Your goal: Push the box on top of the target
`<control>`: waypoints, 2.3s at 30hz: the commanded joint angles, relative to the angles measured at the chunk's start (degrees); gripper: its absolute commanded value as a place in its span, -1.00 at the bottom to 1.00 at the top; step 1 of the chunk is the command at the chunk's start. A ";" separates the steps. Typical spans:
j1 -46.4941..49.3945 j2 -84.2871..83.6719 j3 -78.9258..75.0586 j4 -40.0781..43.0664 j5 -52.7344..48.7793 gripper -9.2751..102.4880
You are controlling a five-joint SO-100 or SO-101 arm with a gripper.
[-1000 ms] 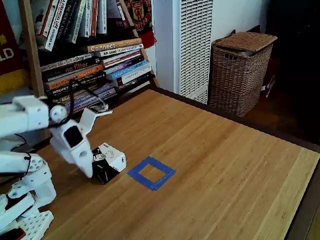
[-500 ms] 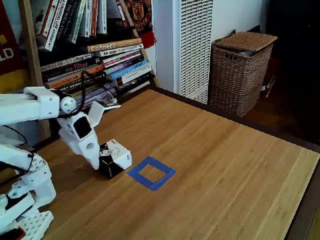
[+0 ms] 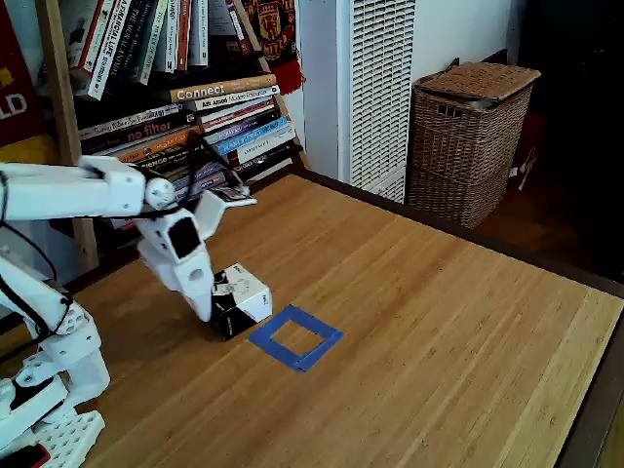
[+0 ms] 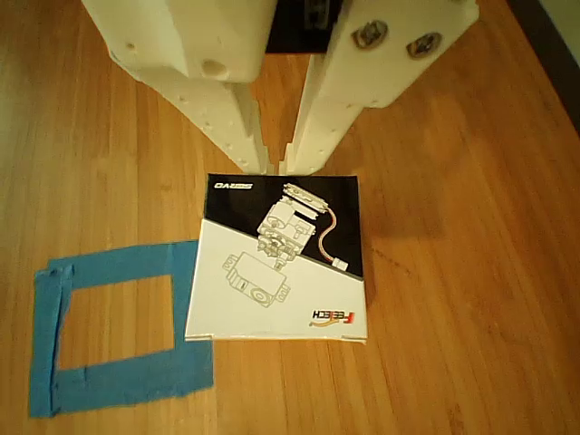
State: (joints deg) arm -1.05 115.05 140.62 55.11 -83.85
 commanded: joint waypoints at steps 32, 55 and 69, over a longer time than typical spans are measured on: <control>9.32 -5.01 -7.73 1.41 -11.78 -0.84; 18.90 3.69 -11.43 13.71 -10.37 -0.84; 14.41 3.52 -19.69 19.51 12.04 -0.84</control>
State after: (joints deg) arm 14.50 118.39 124.98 73.30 -75.94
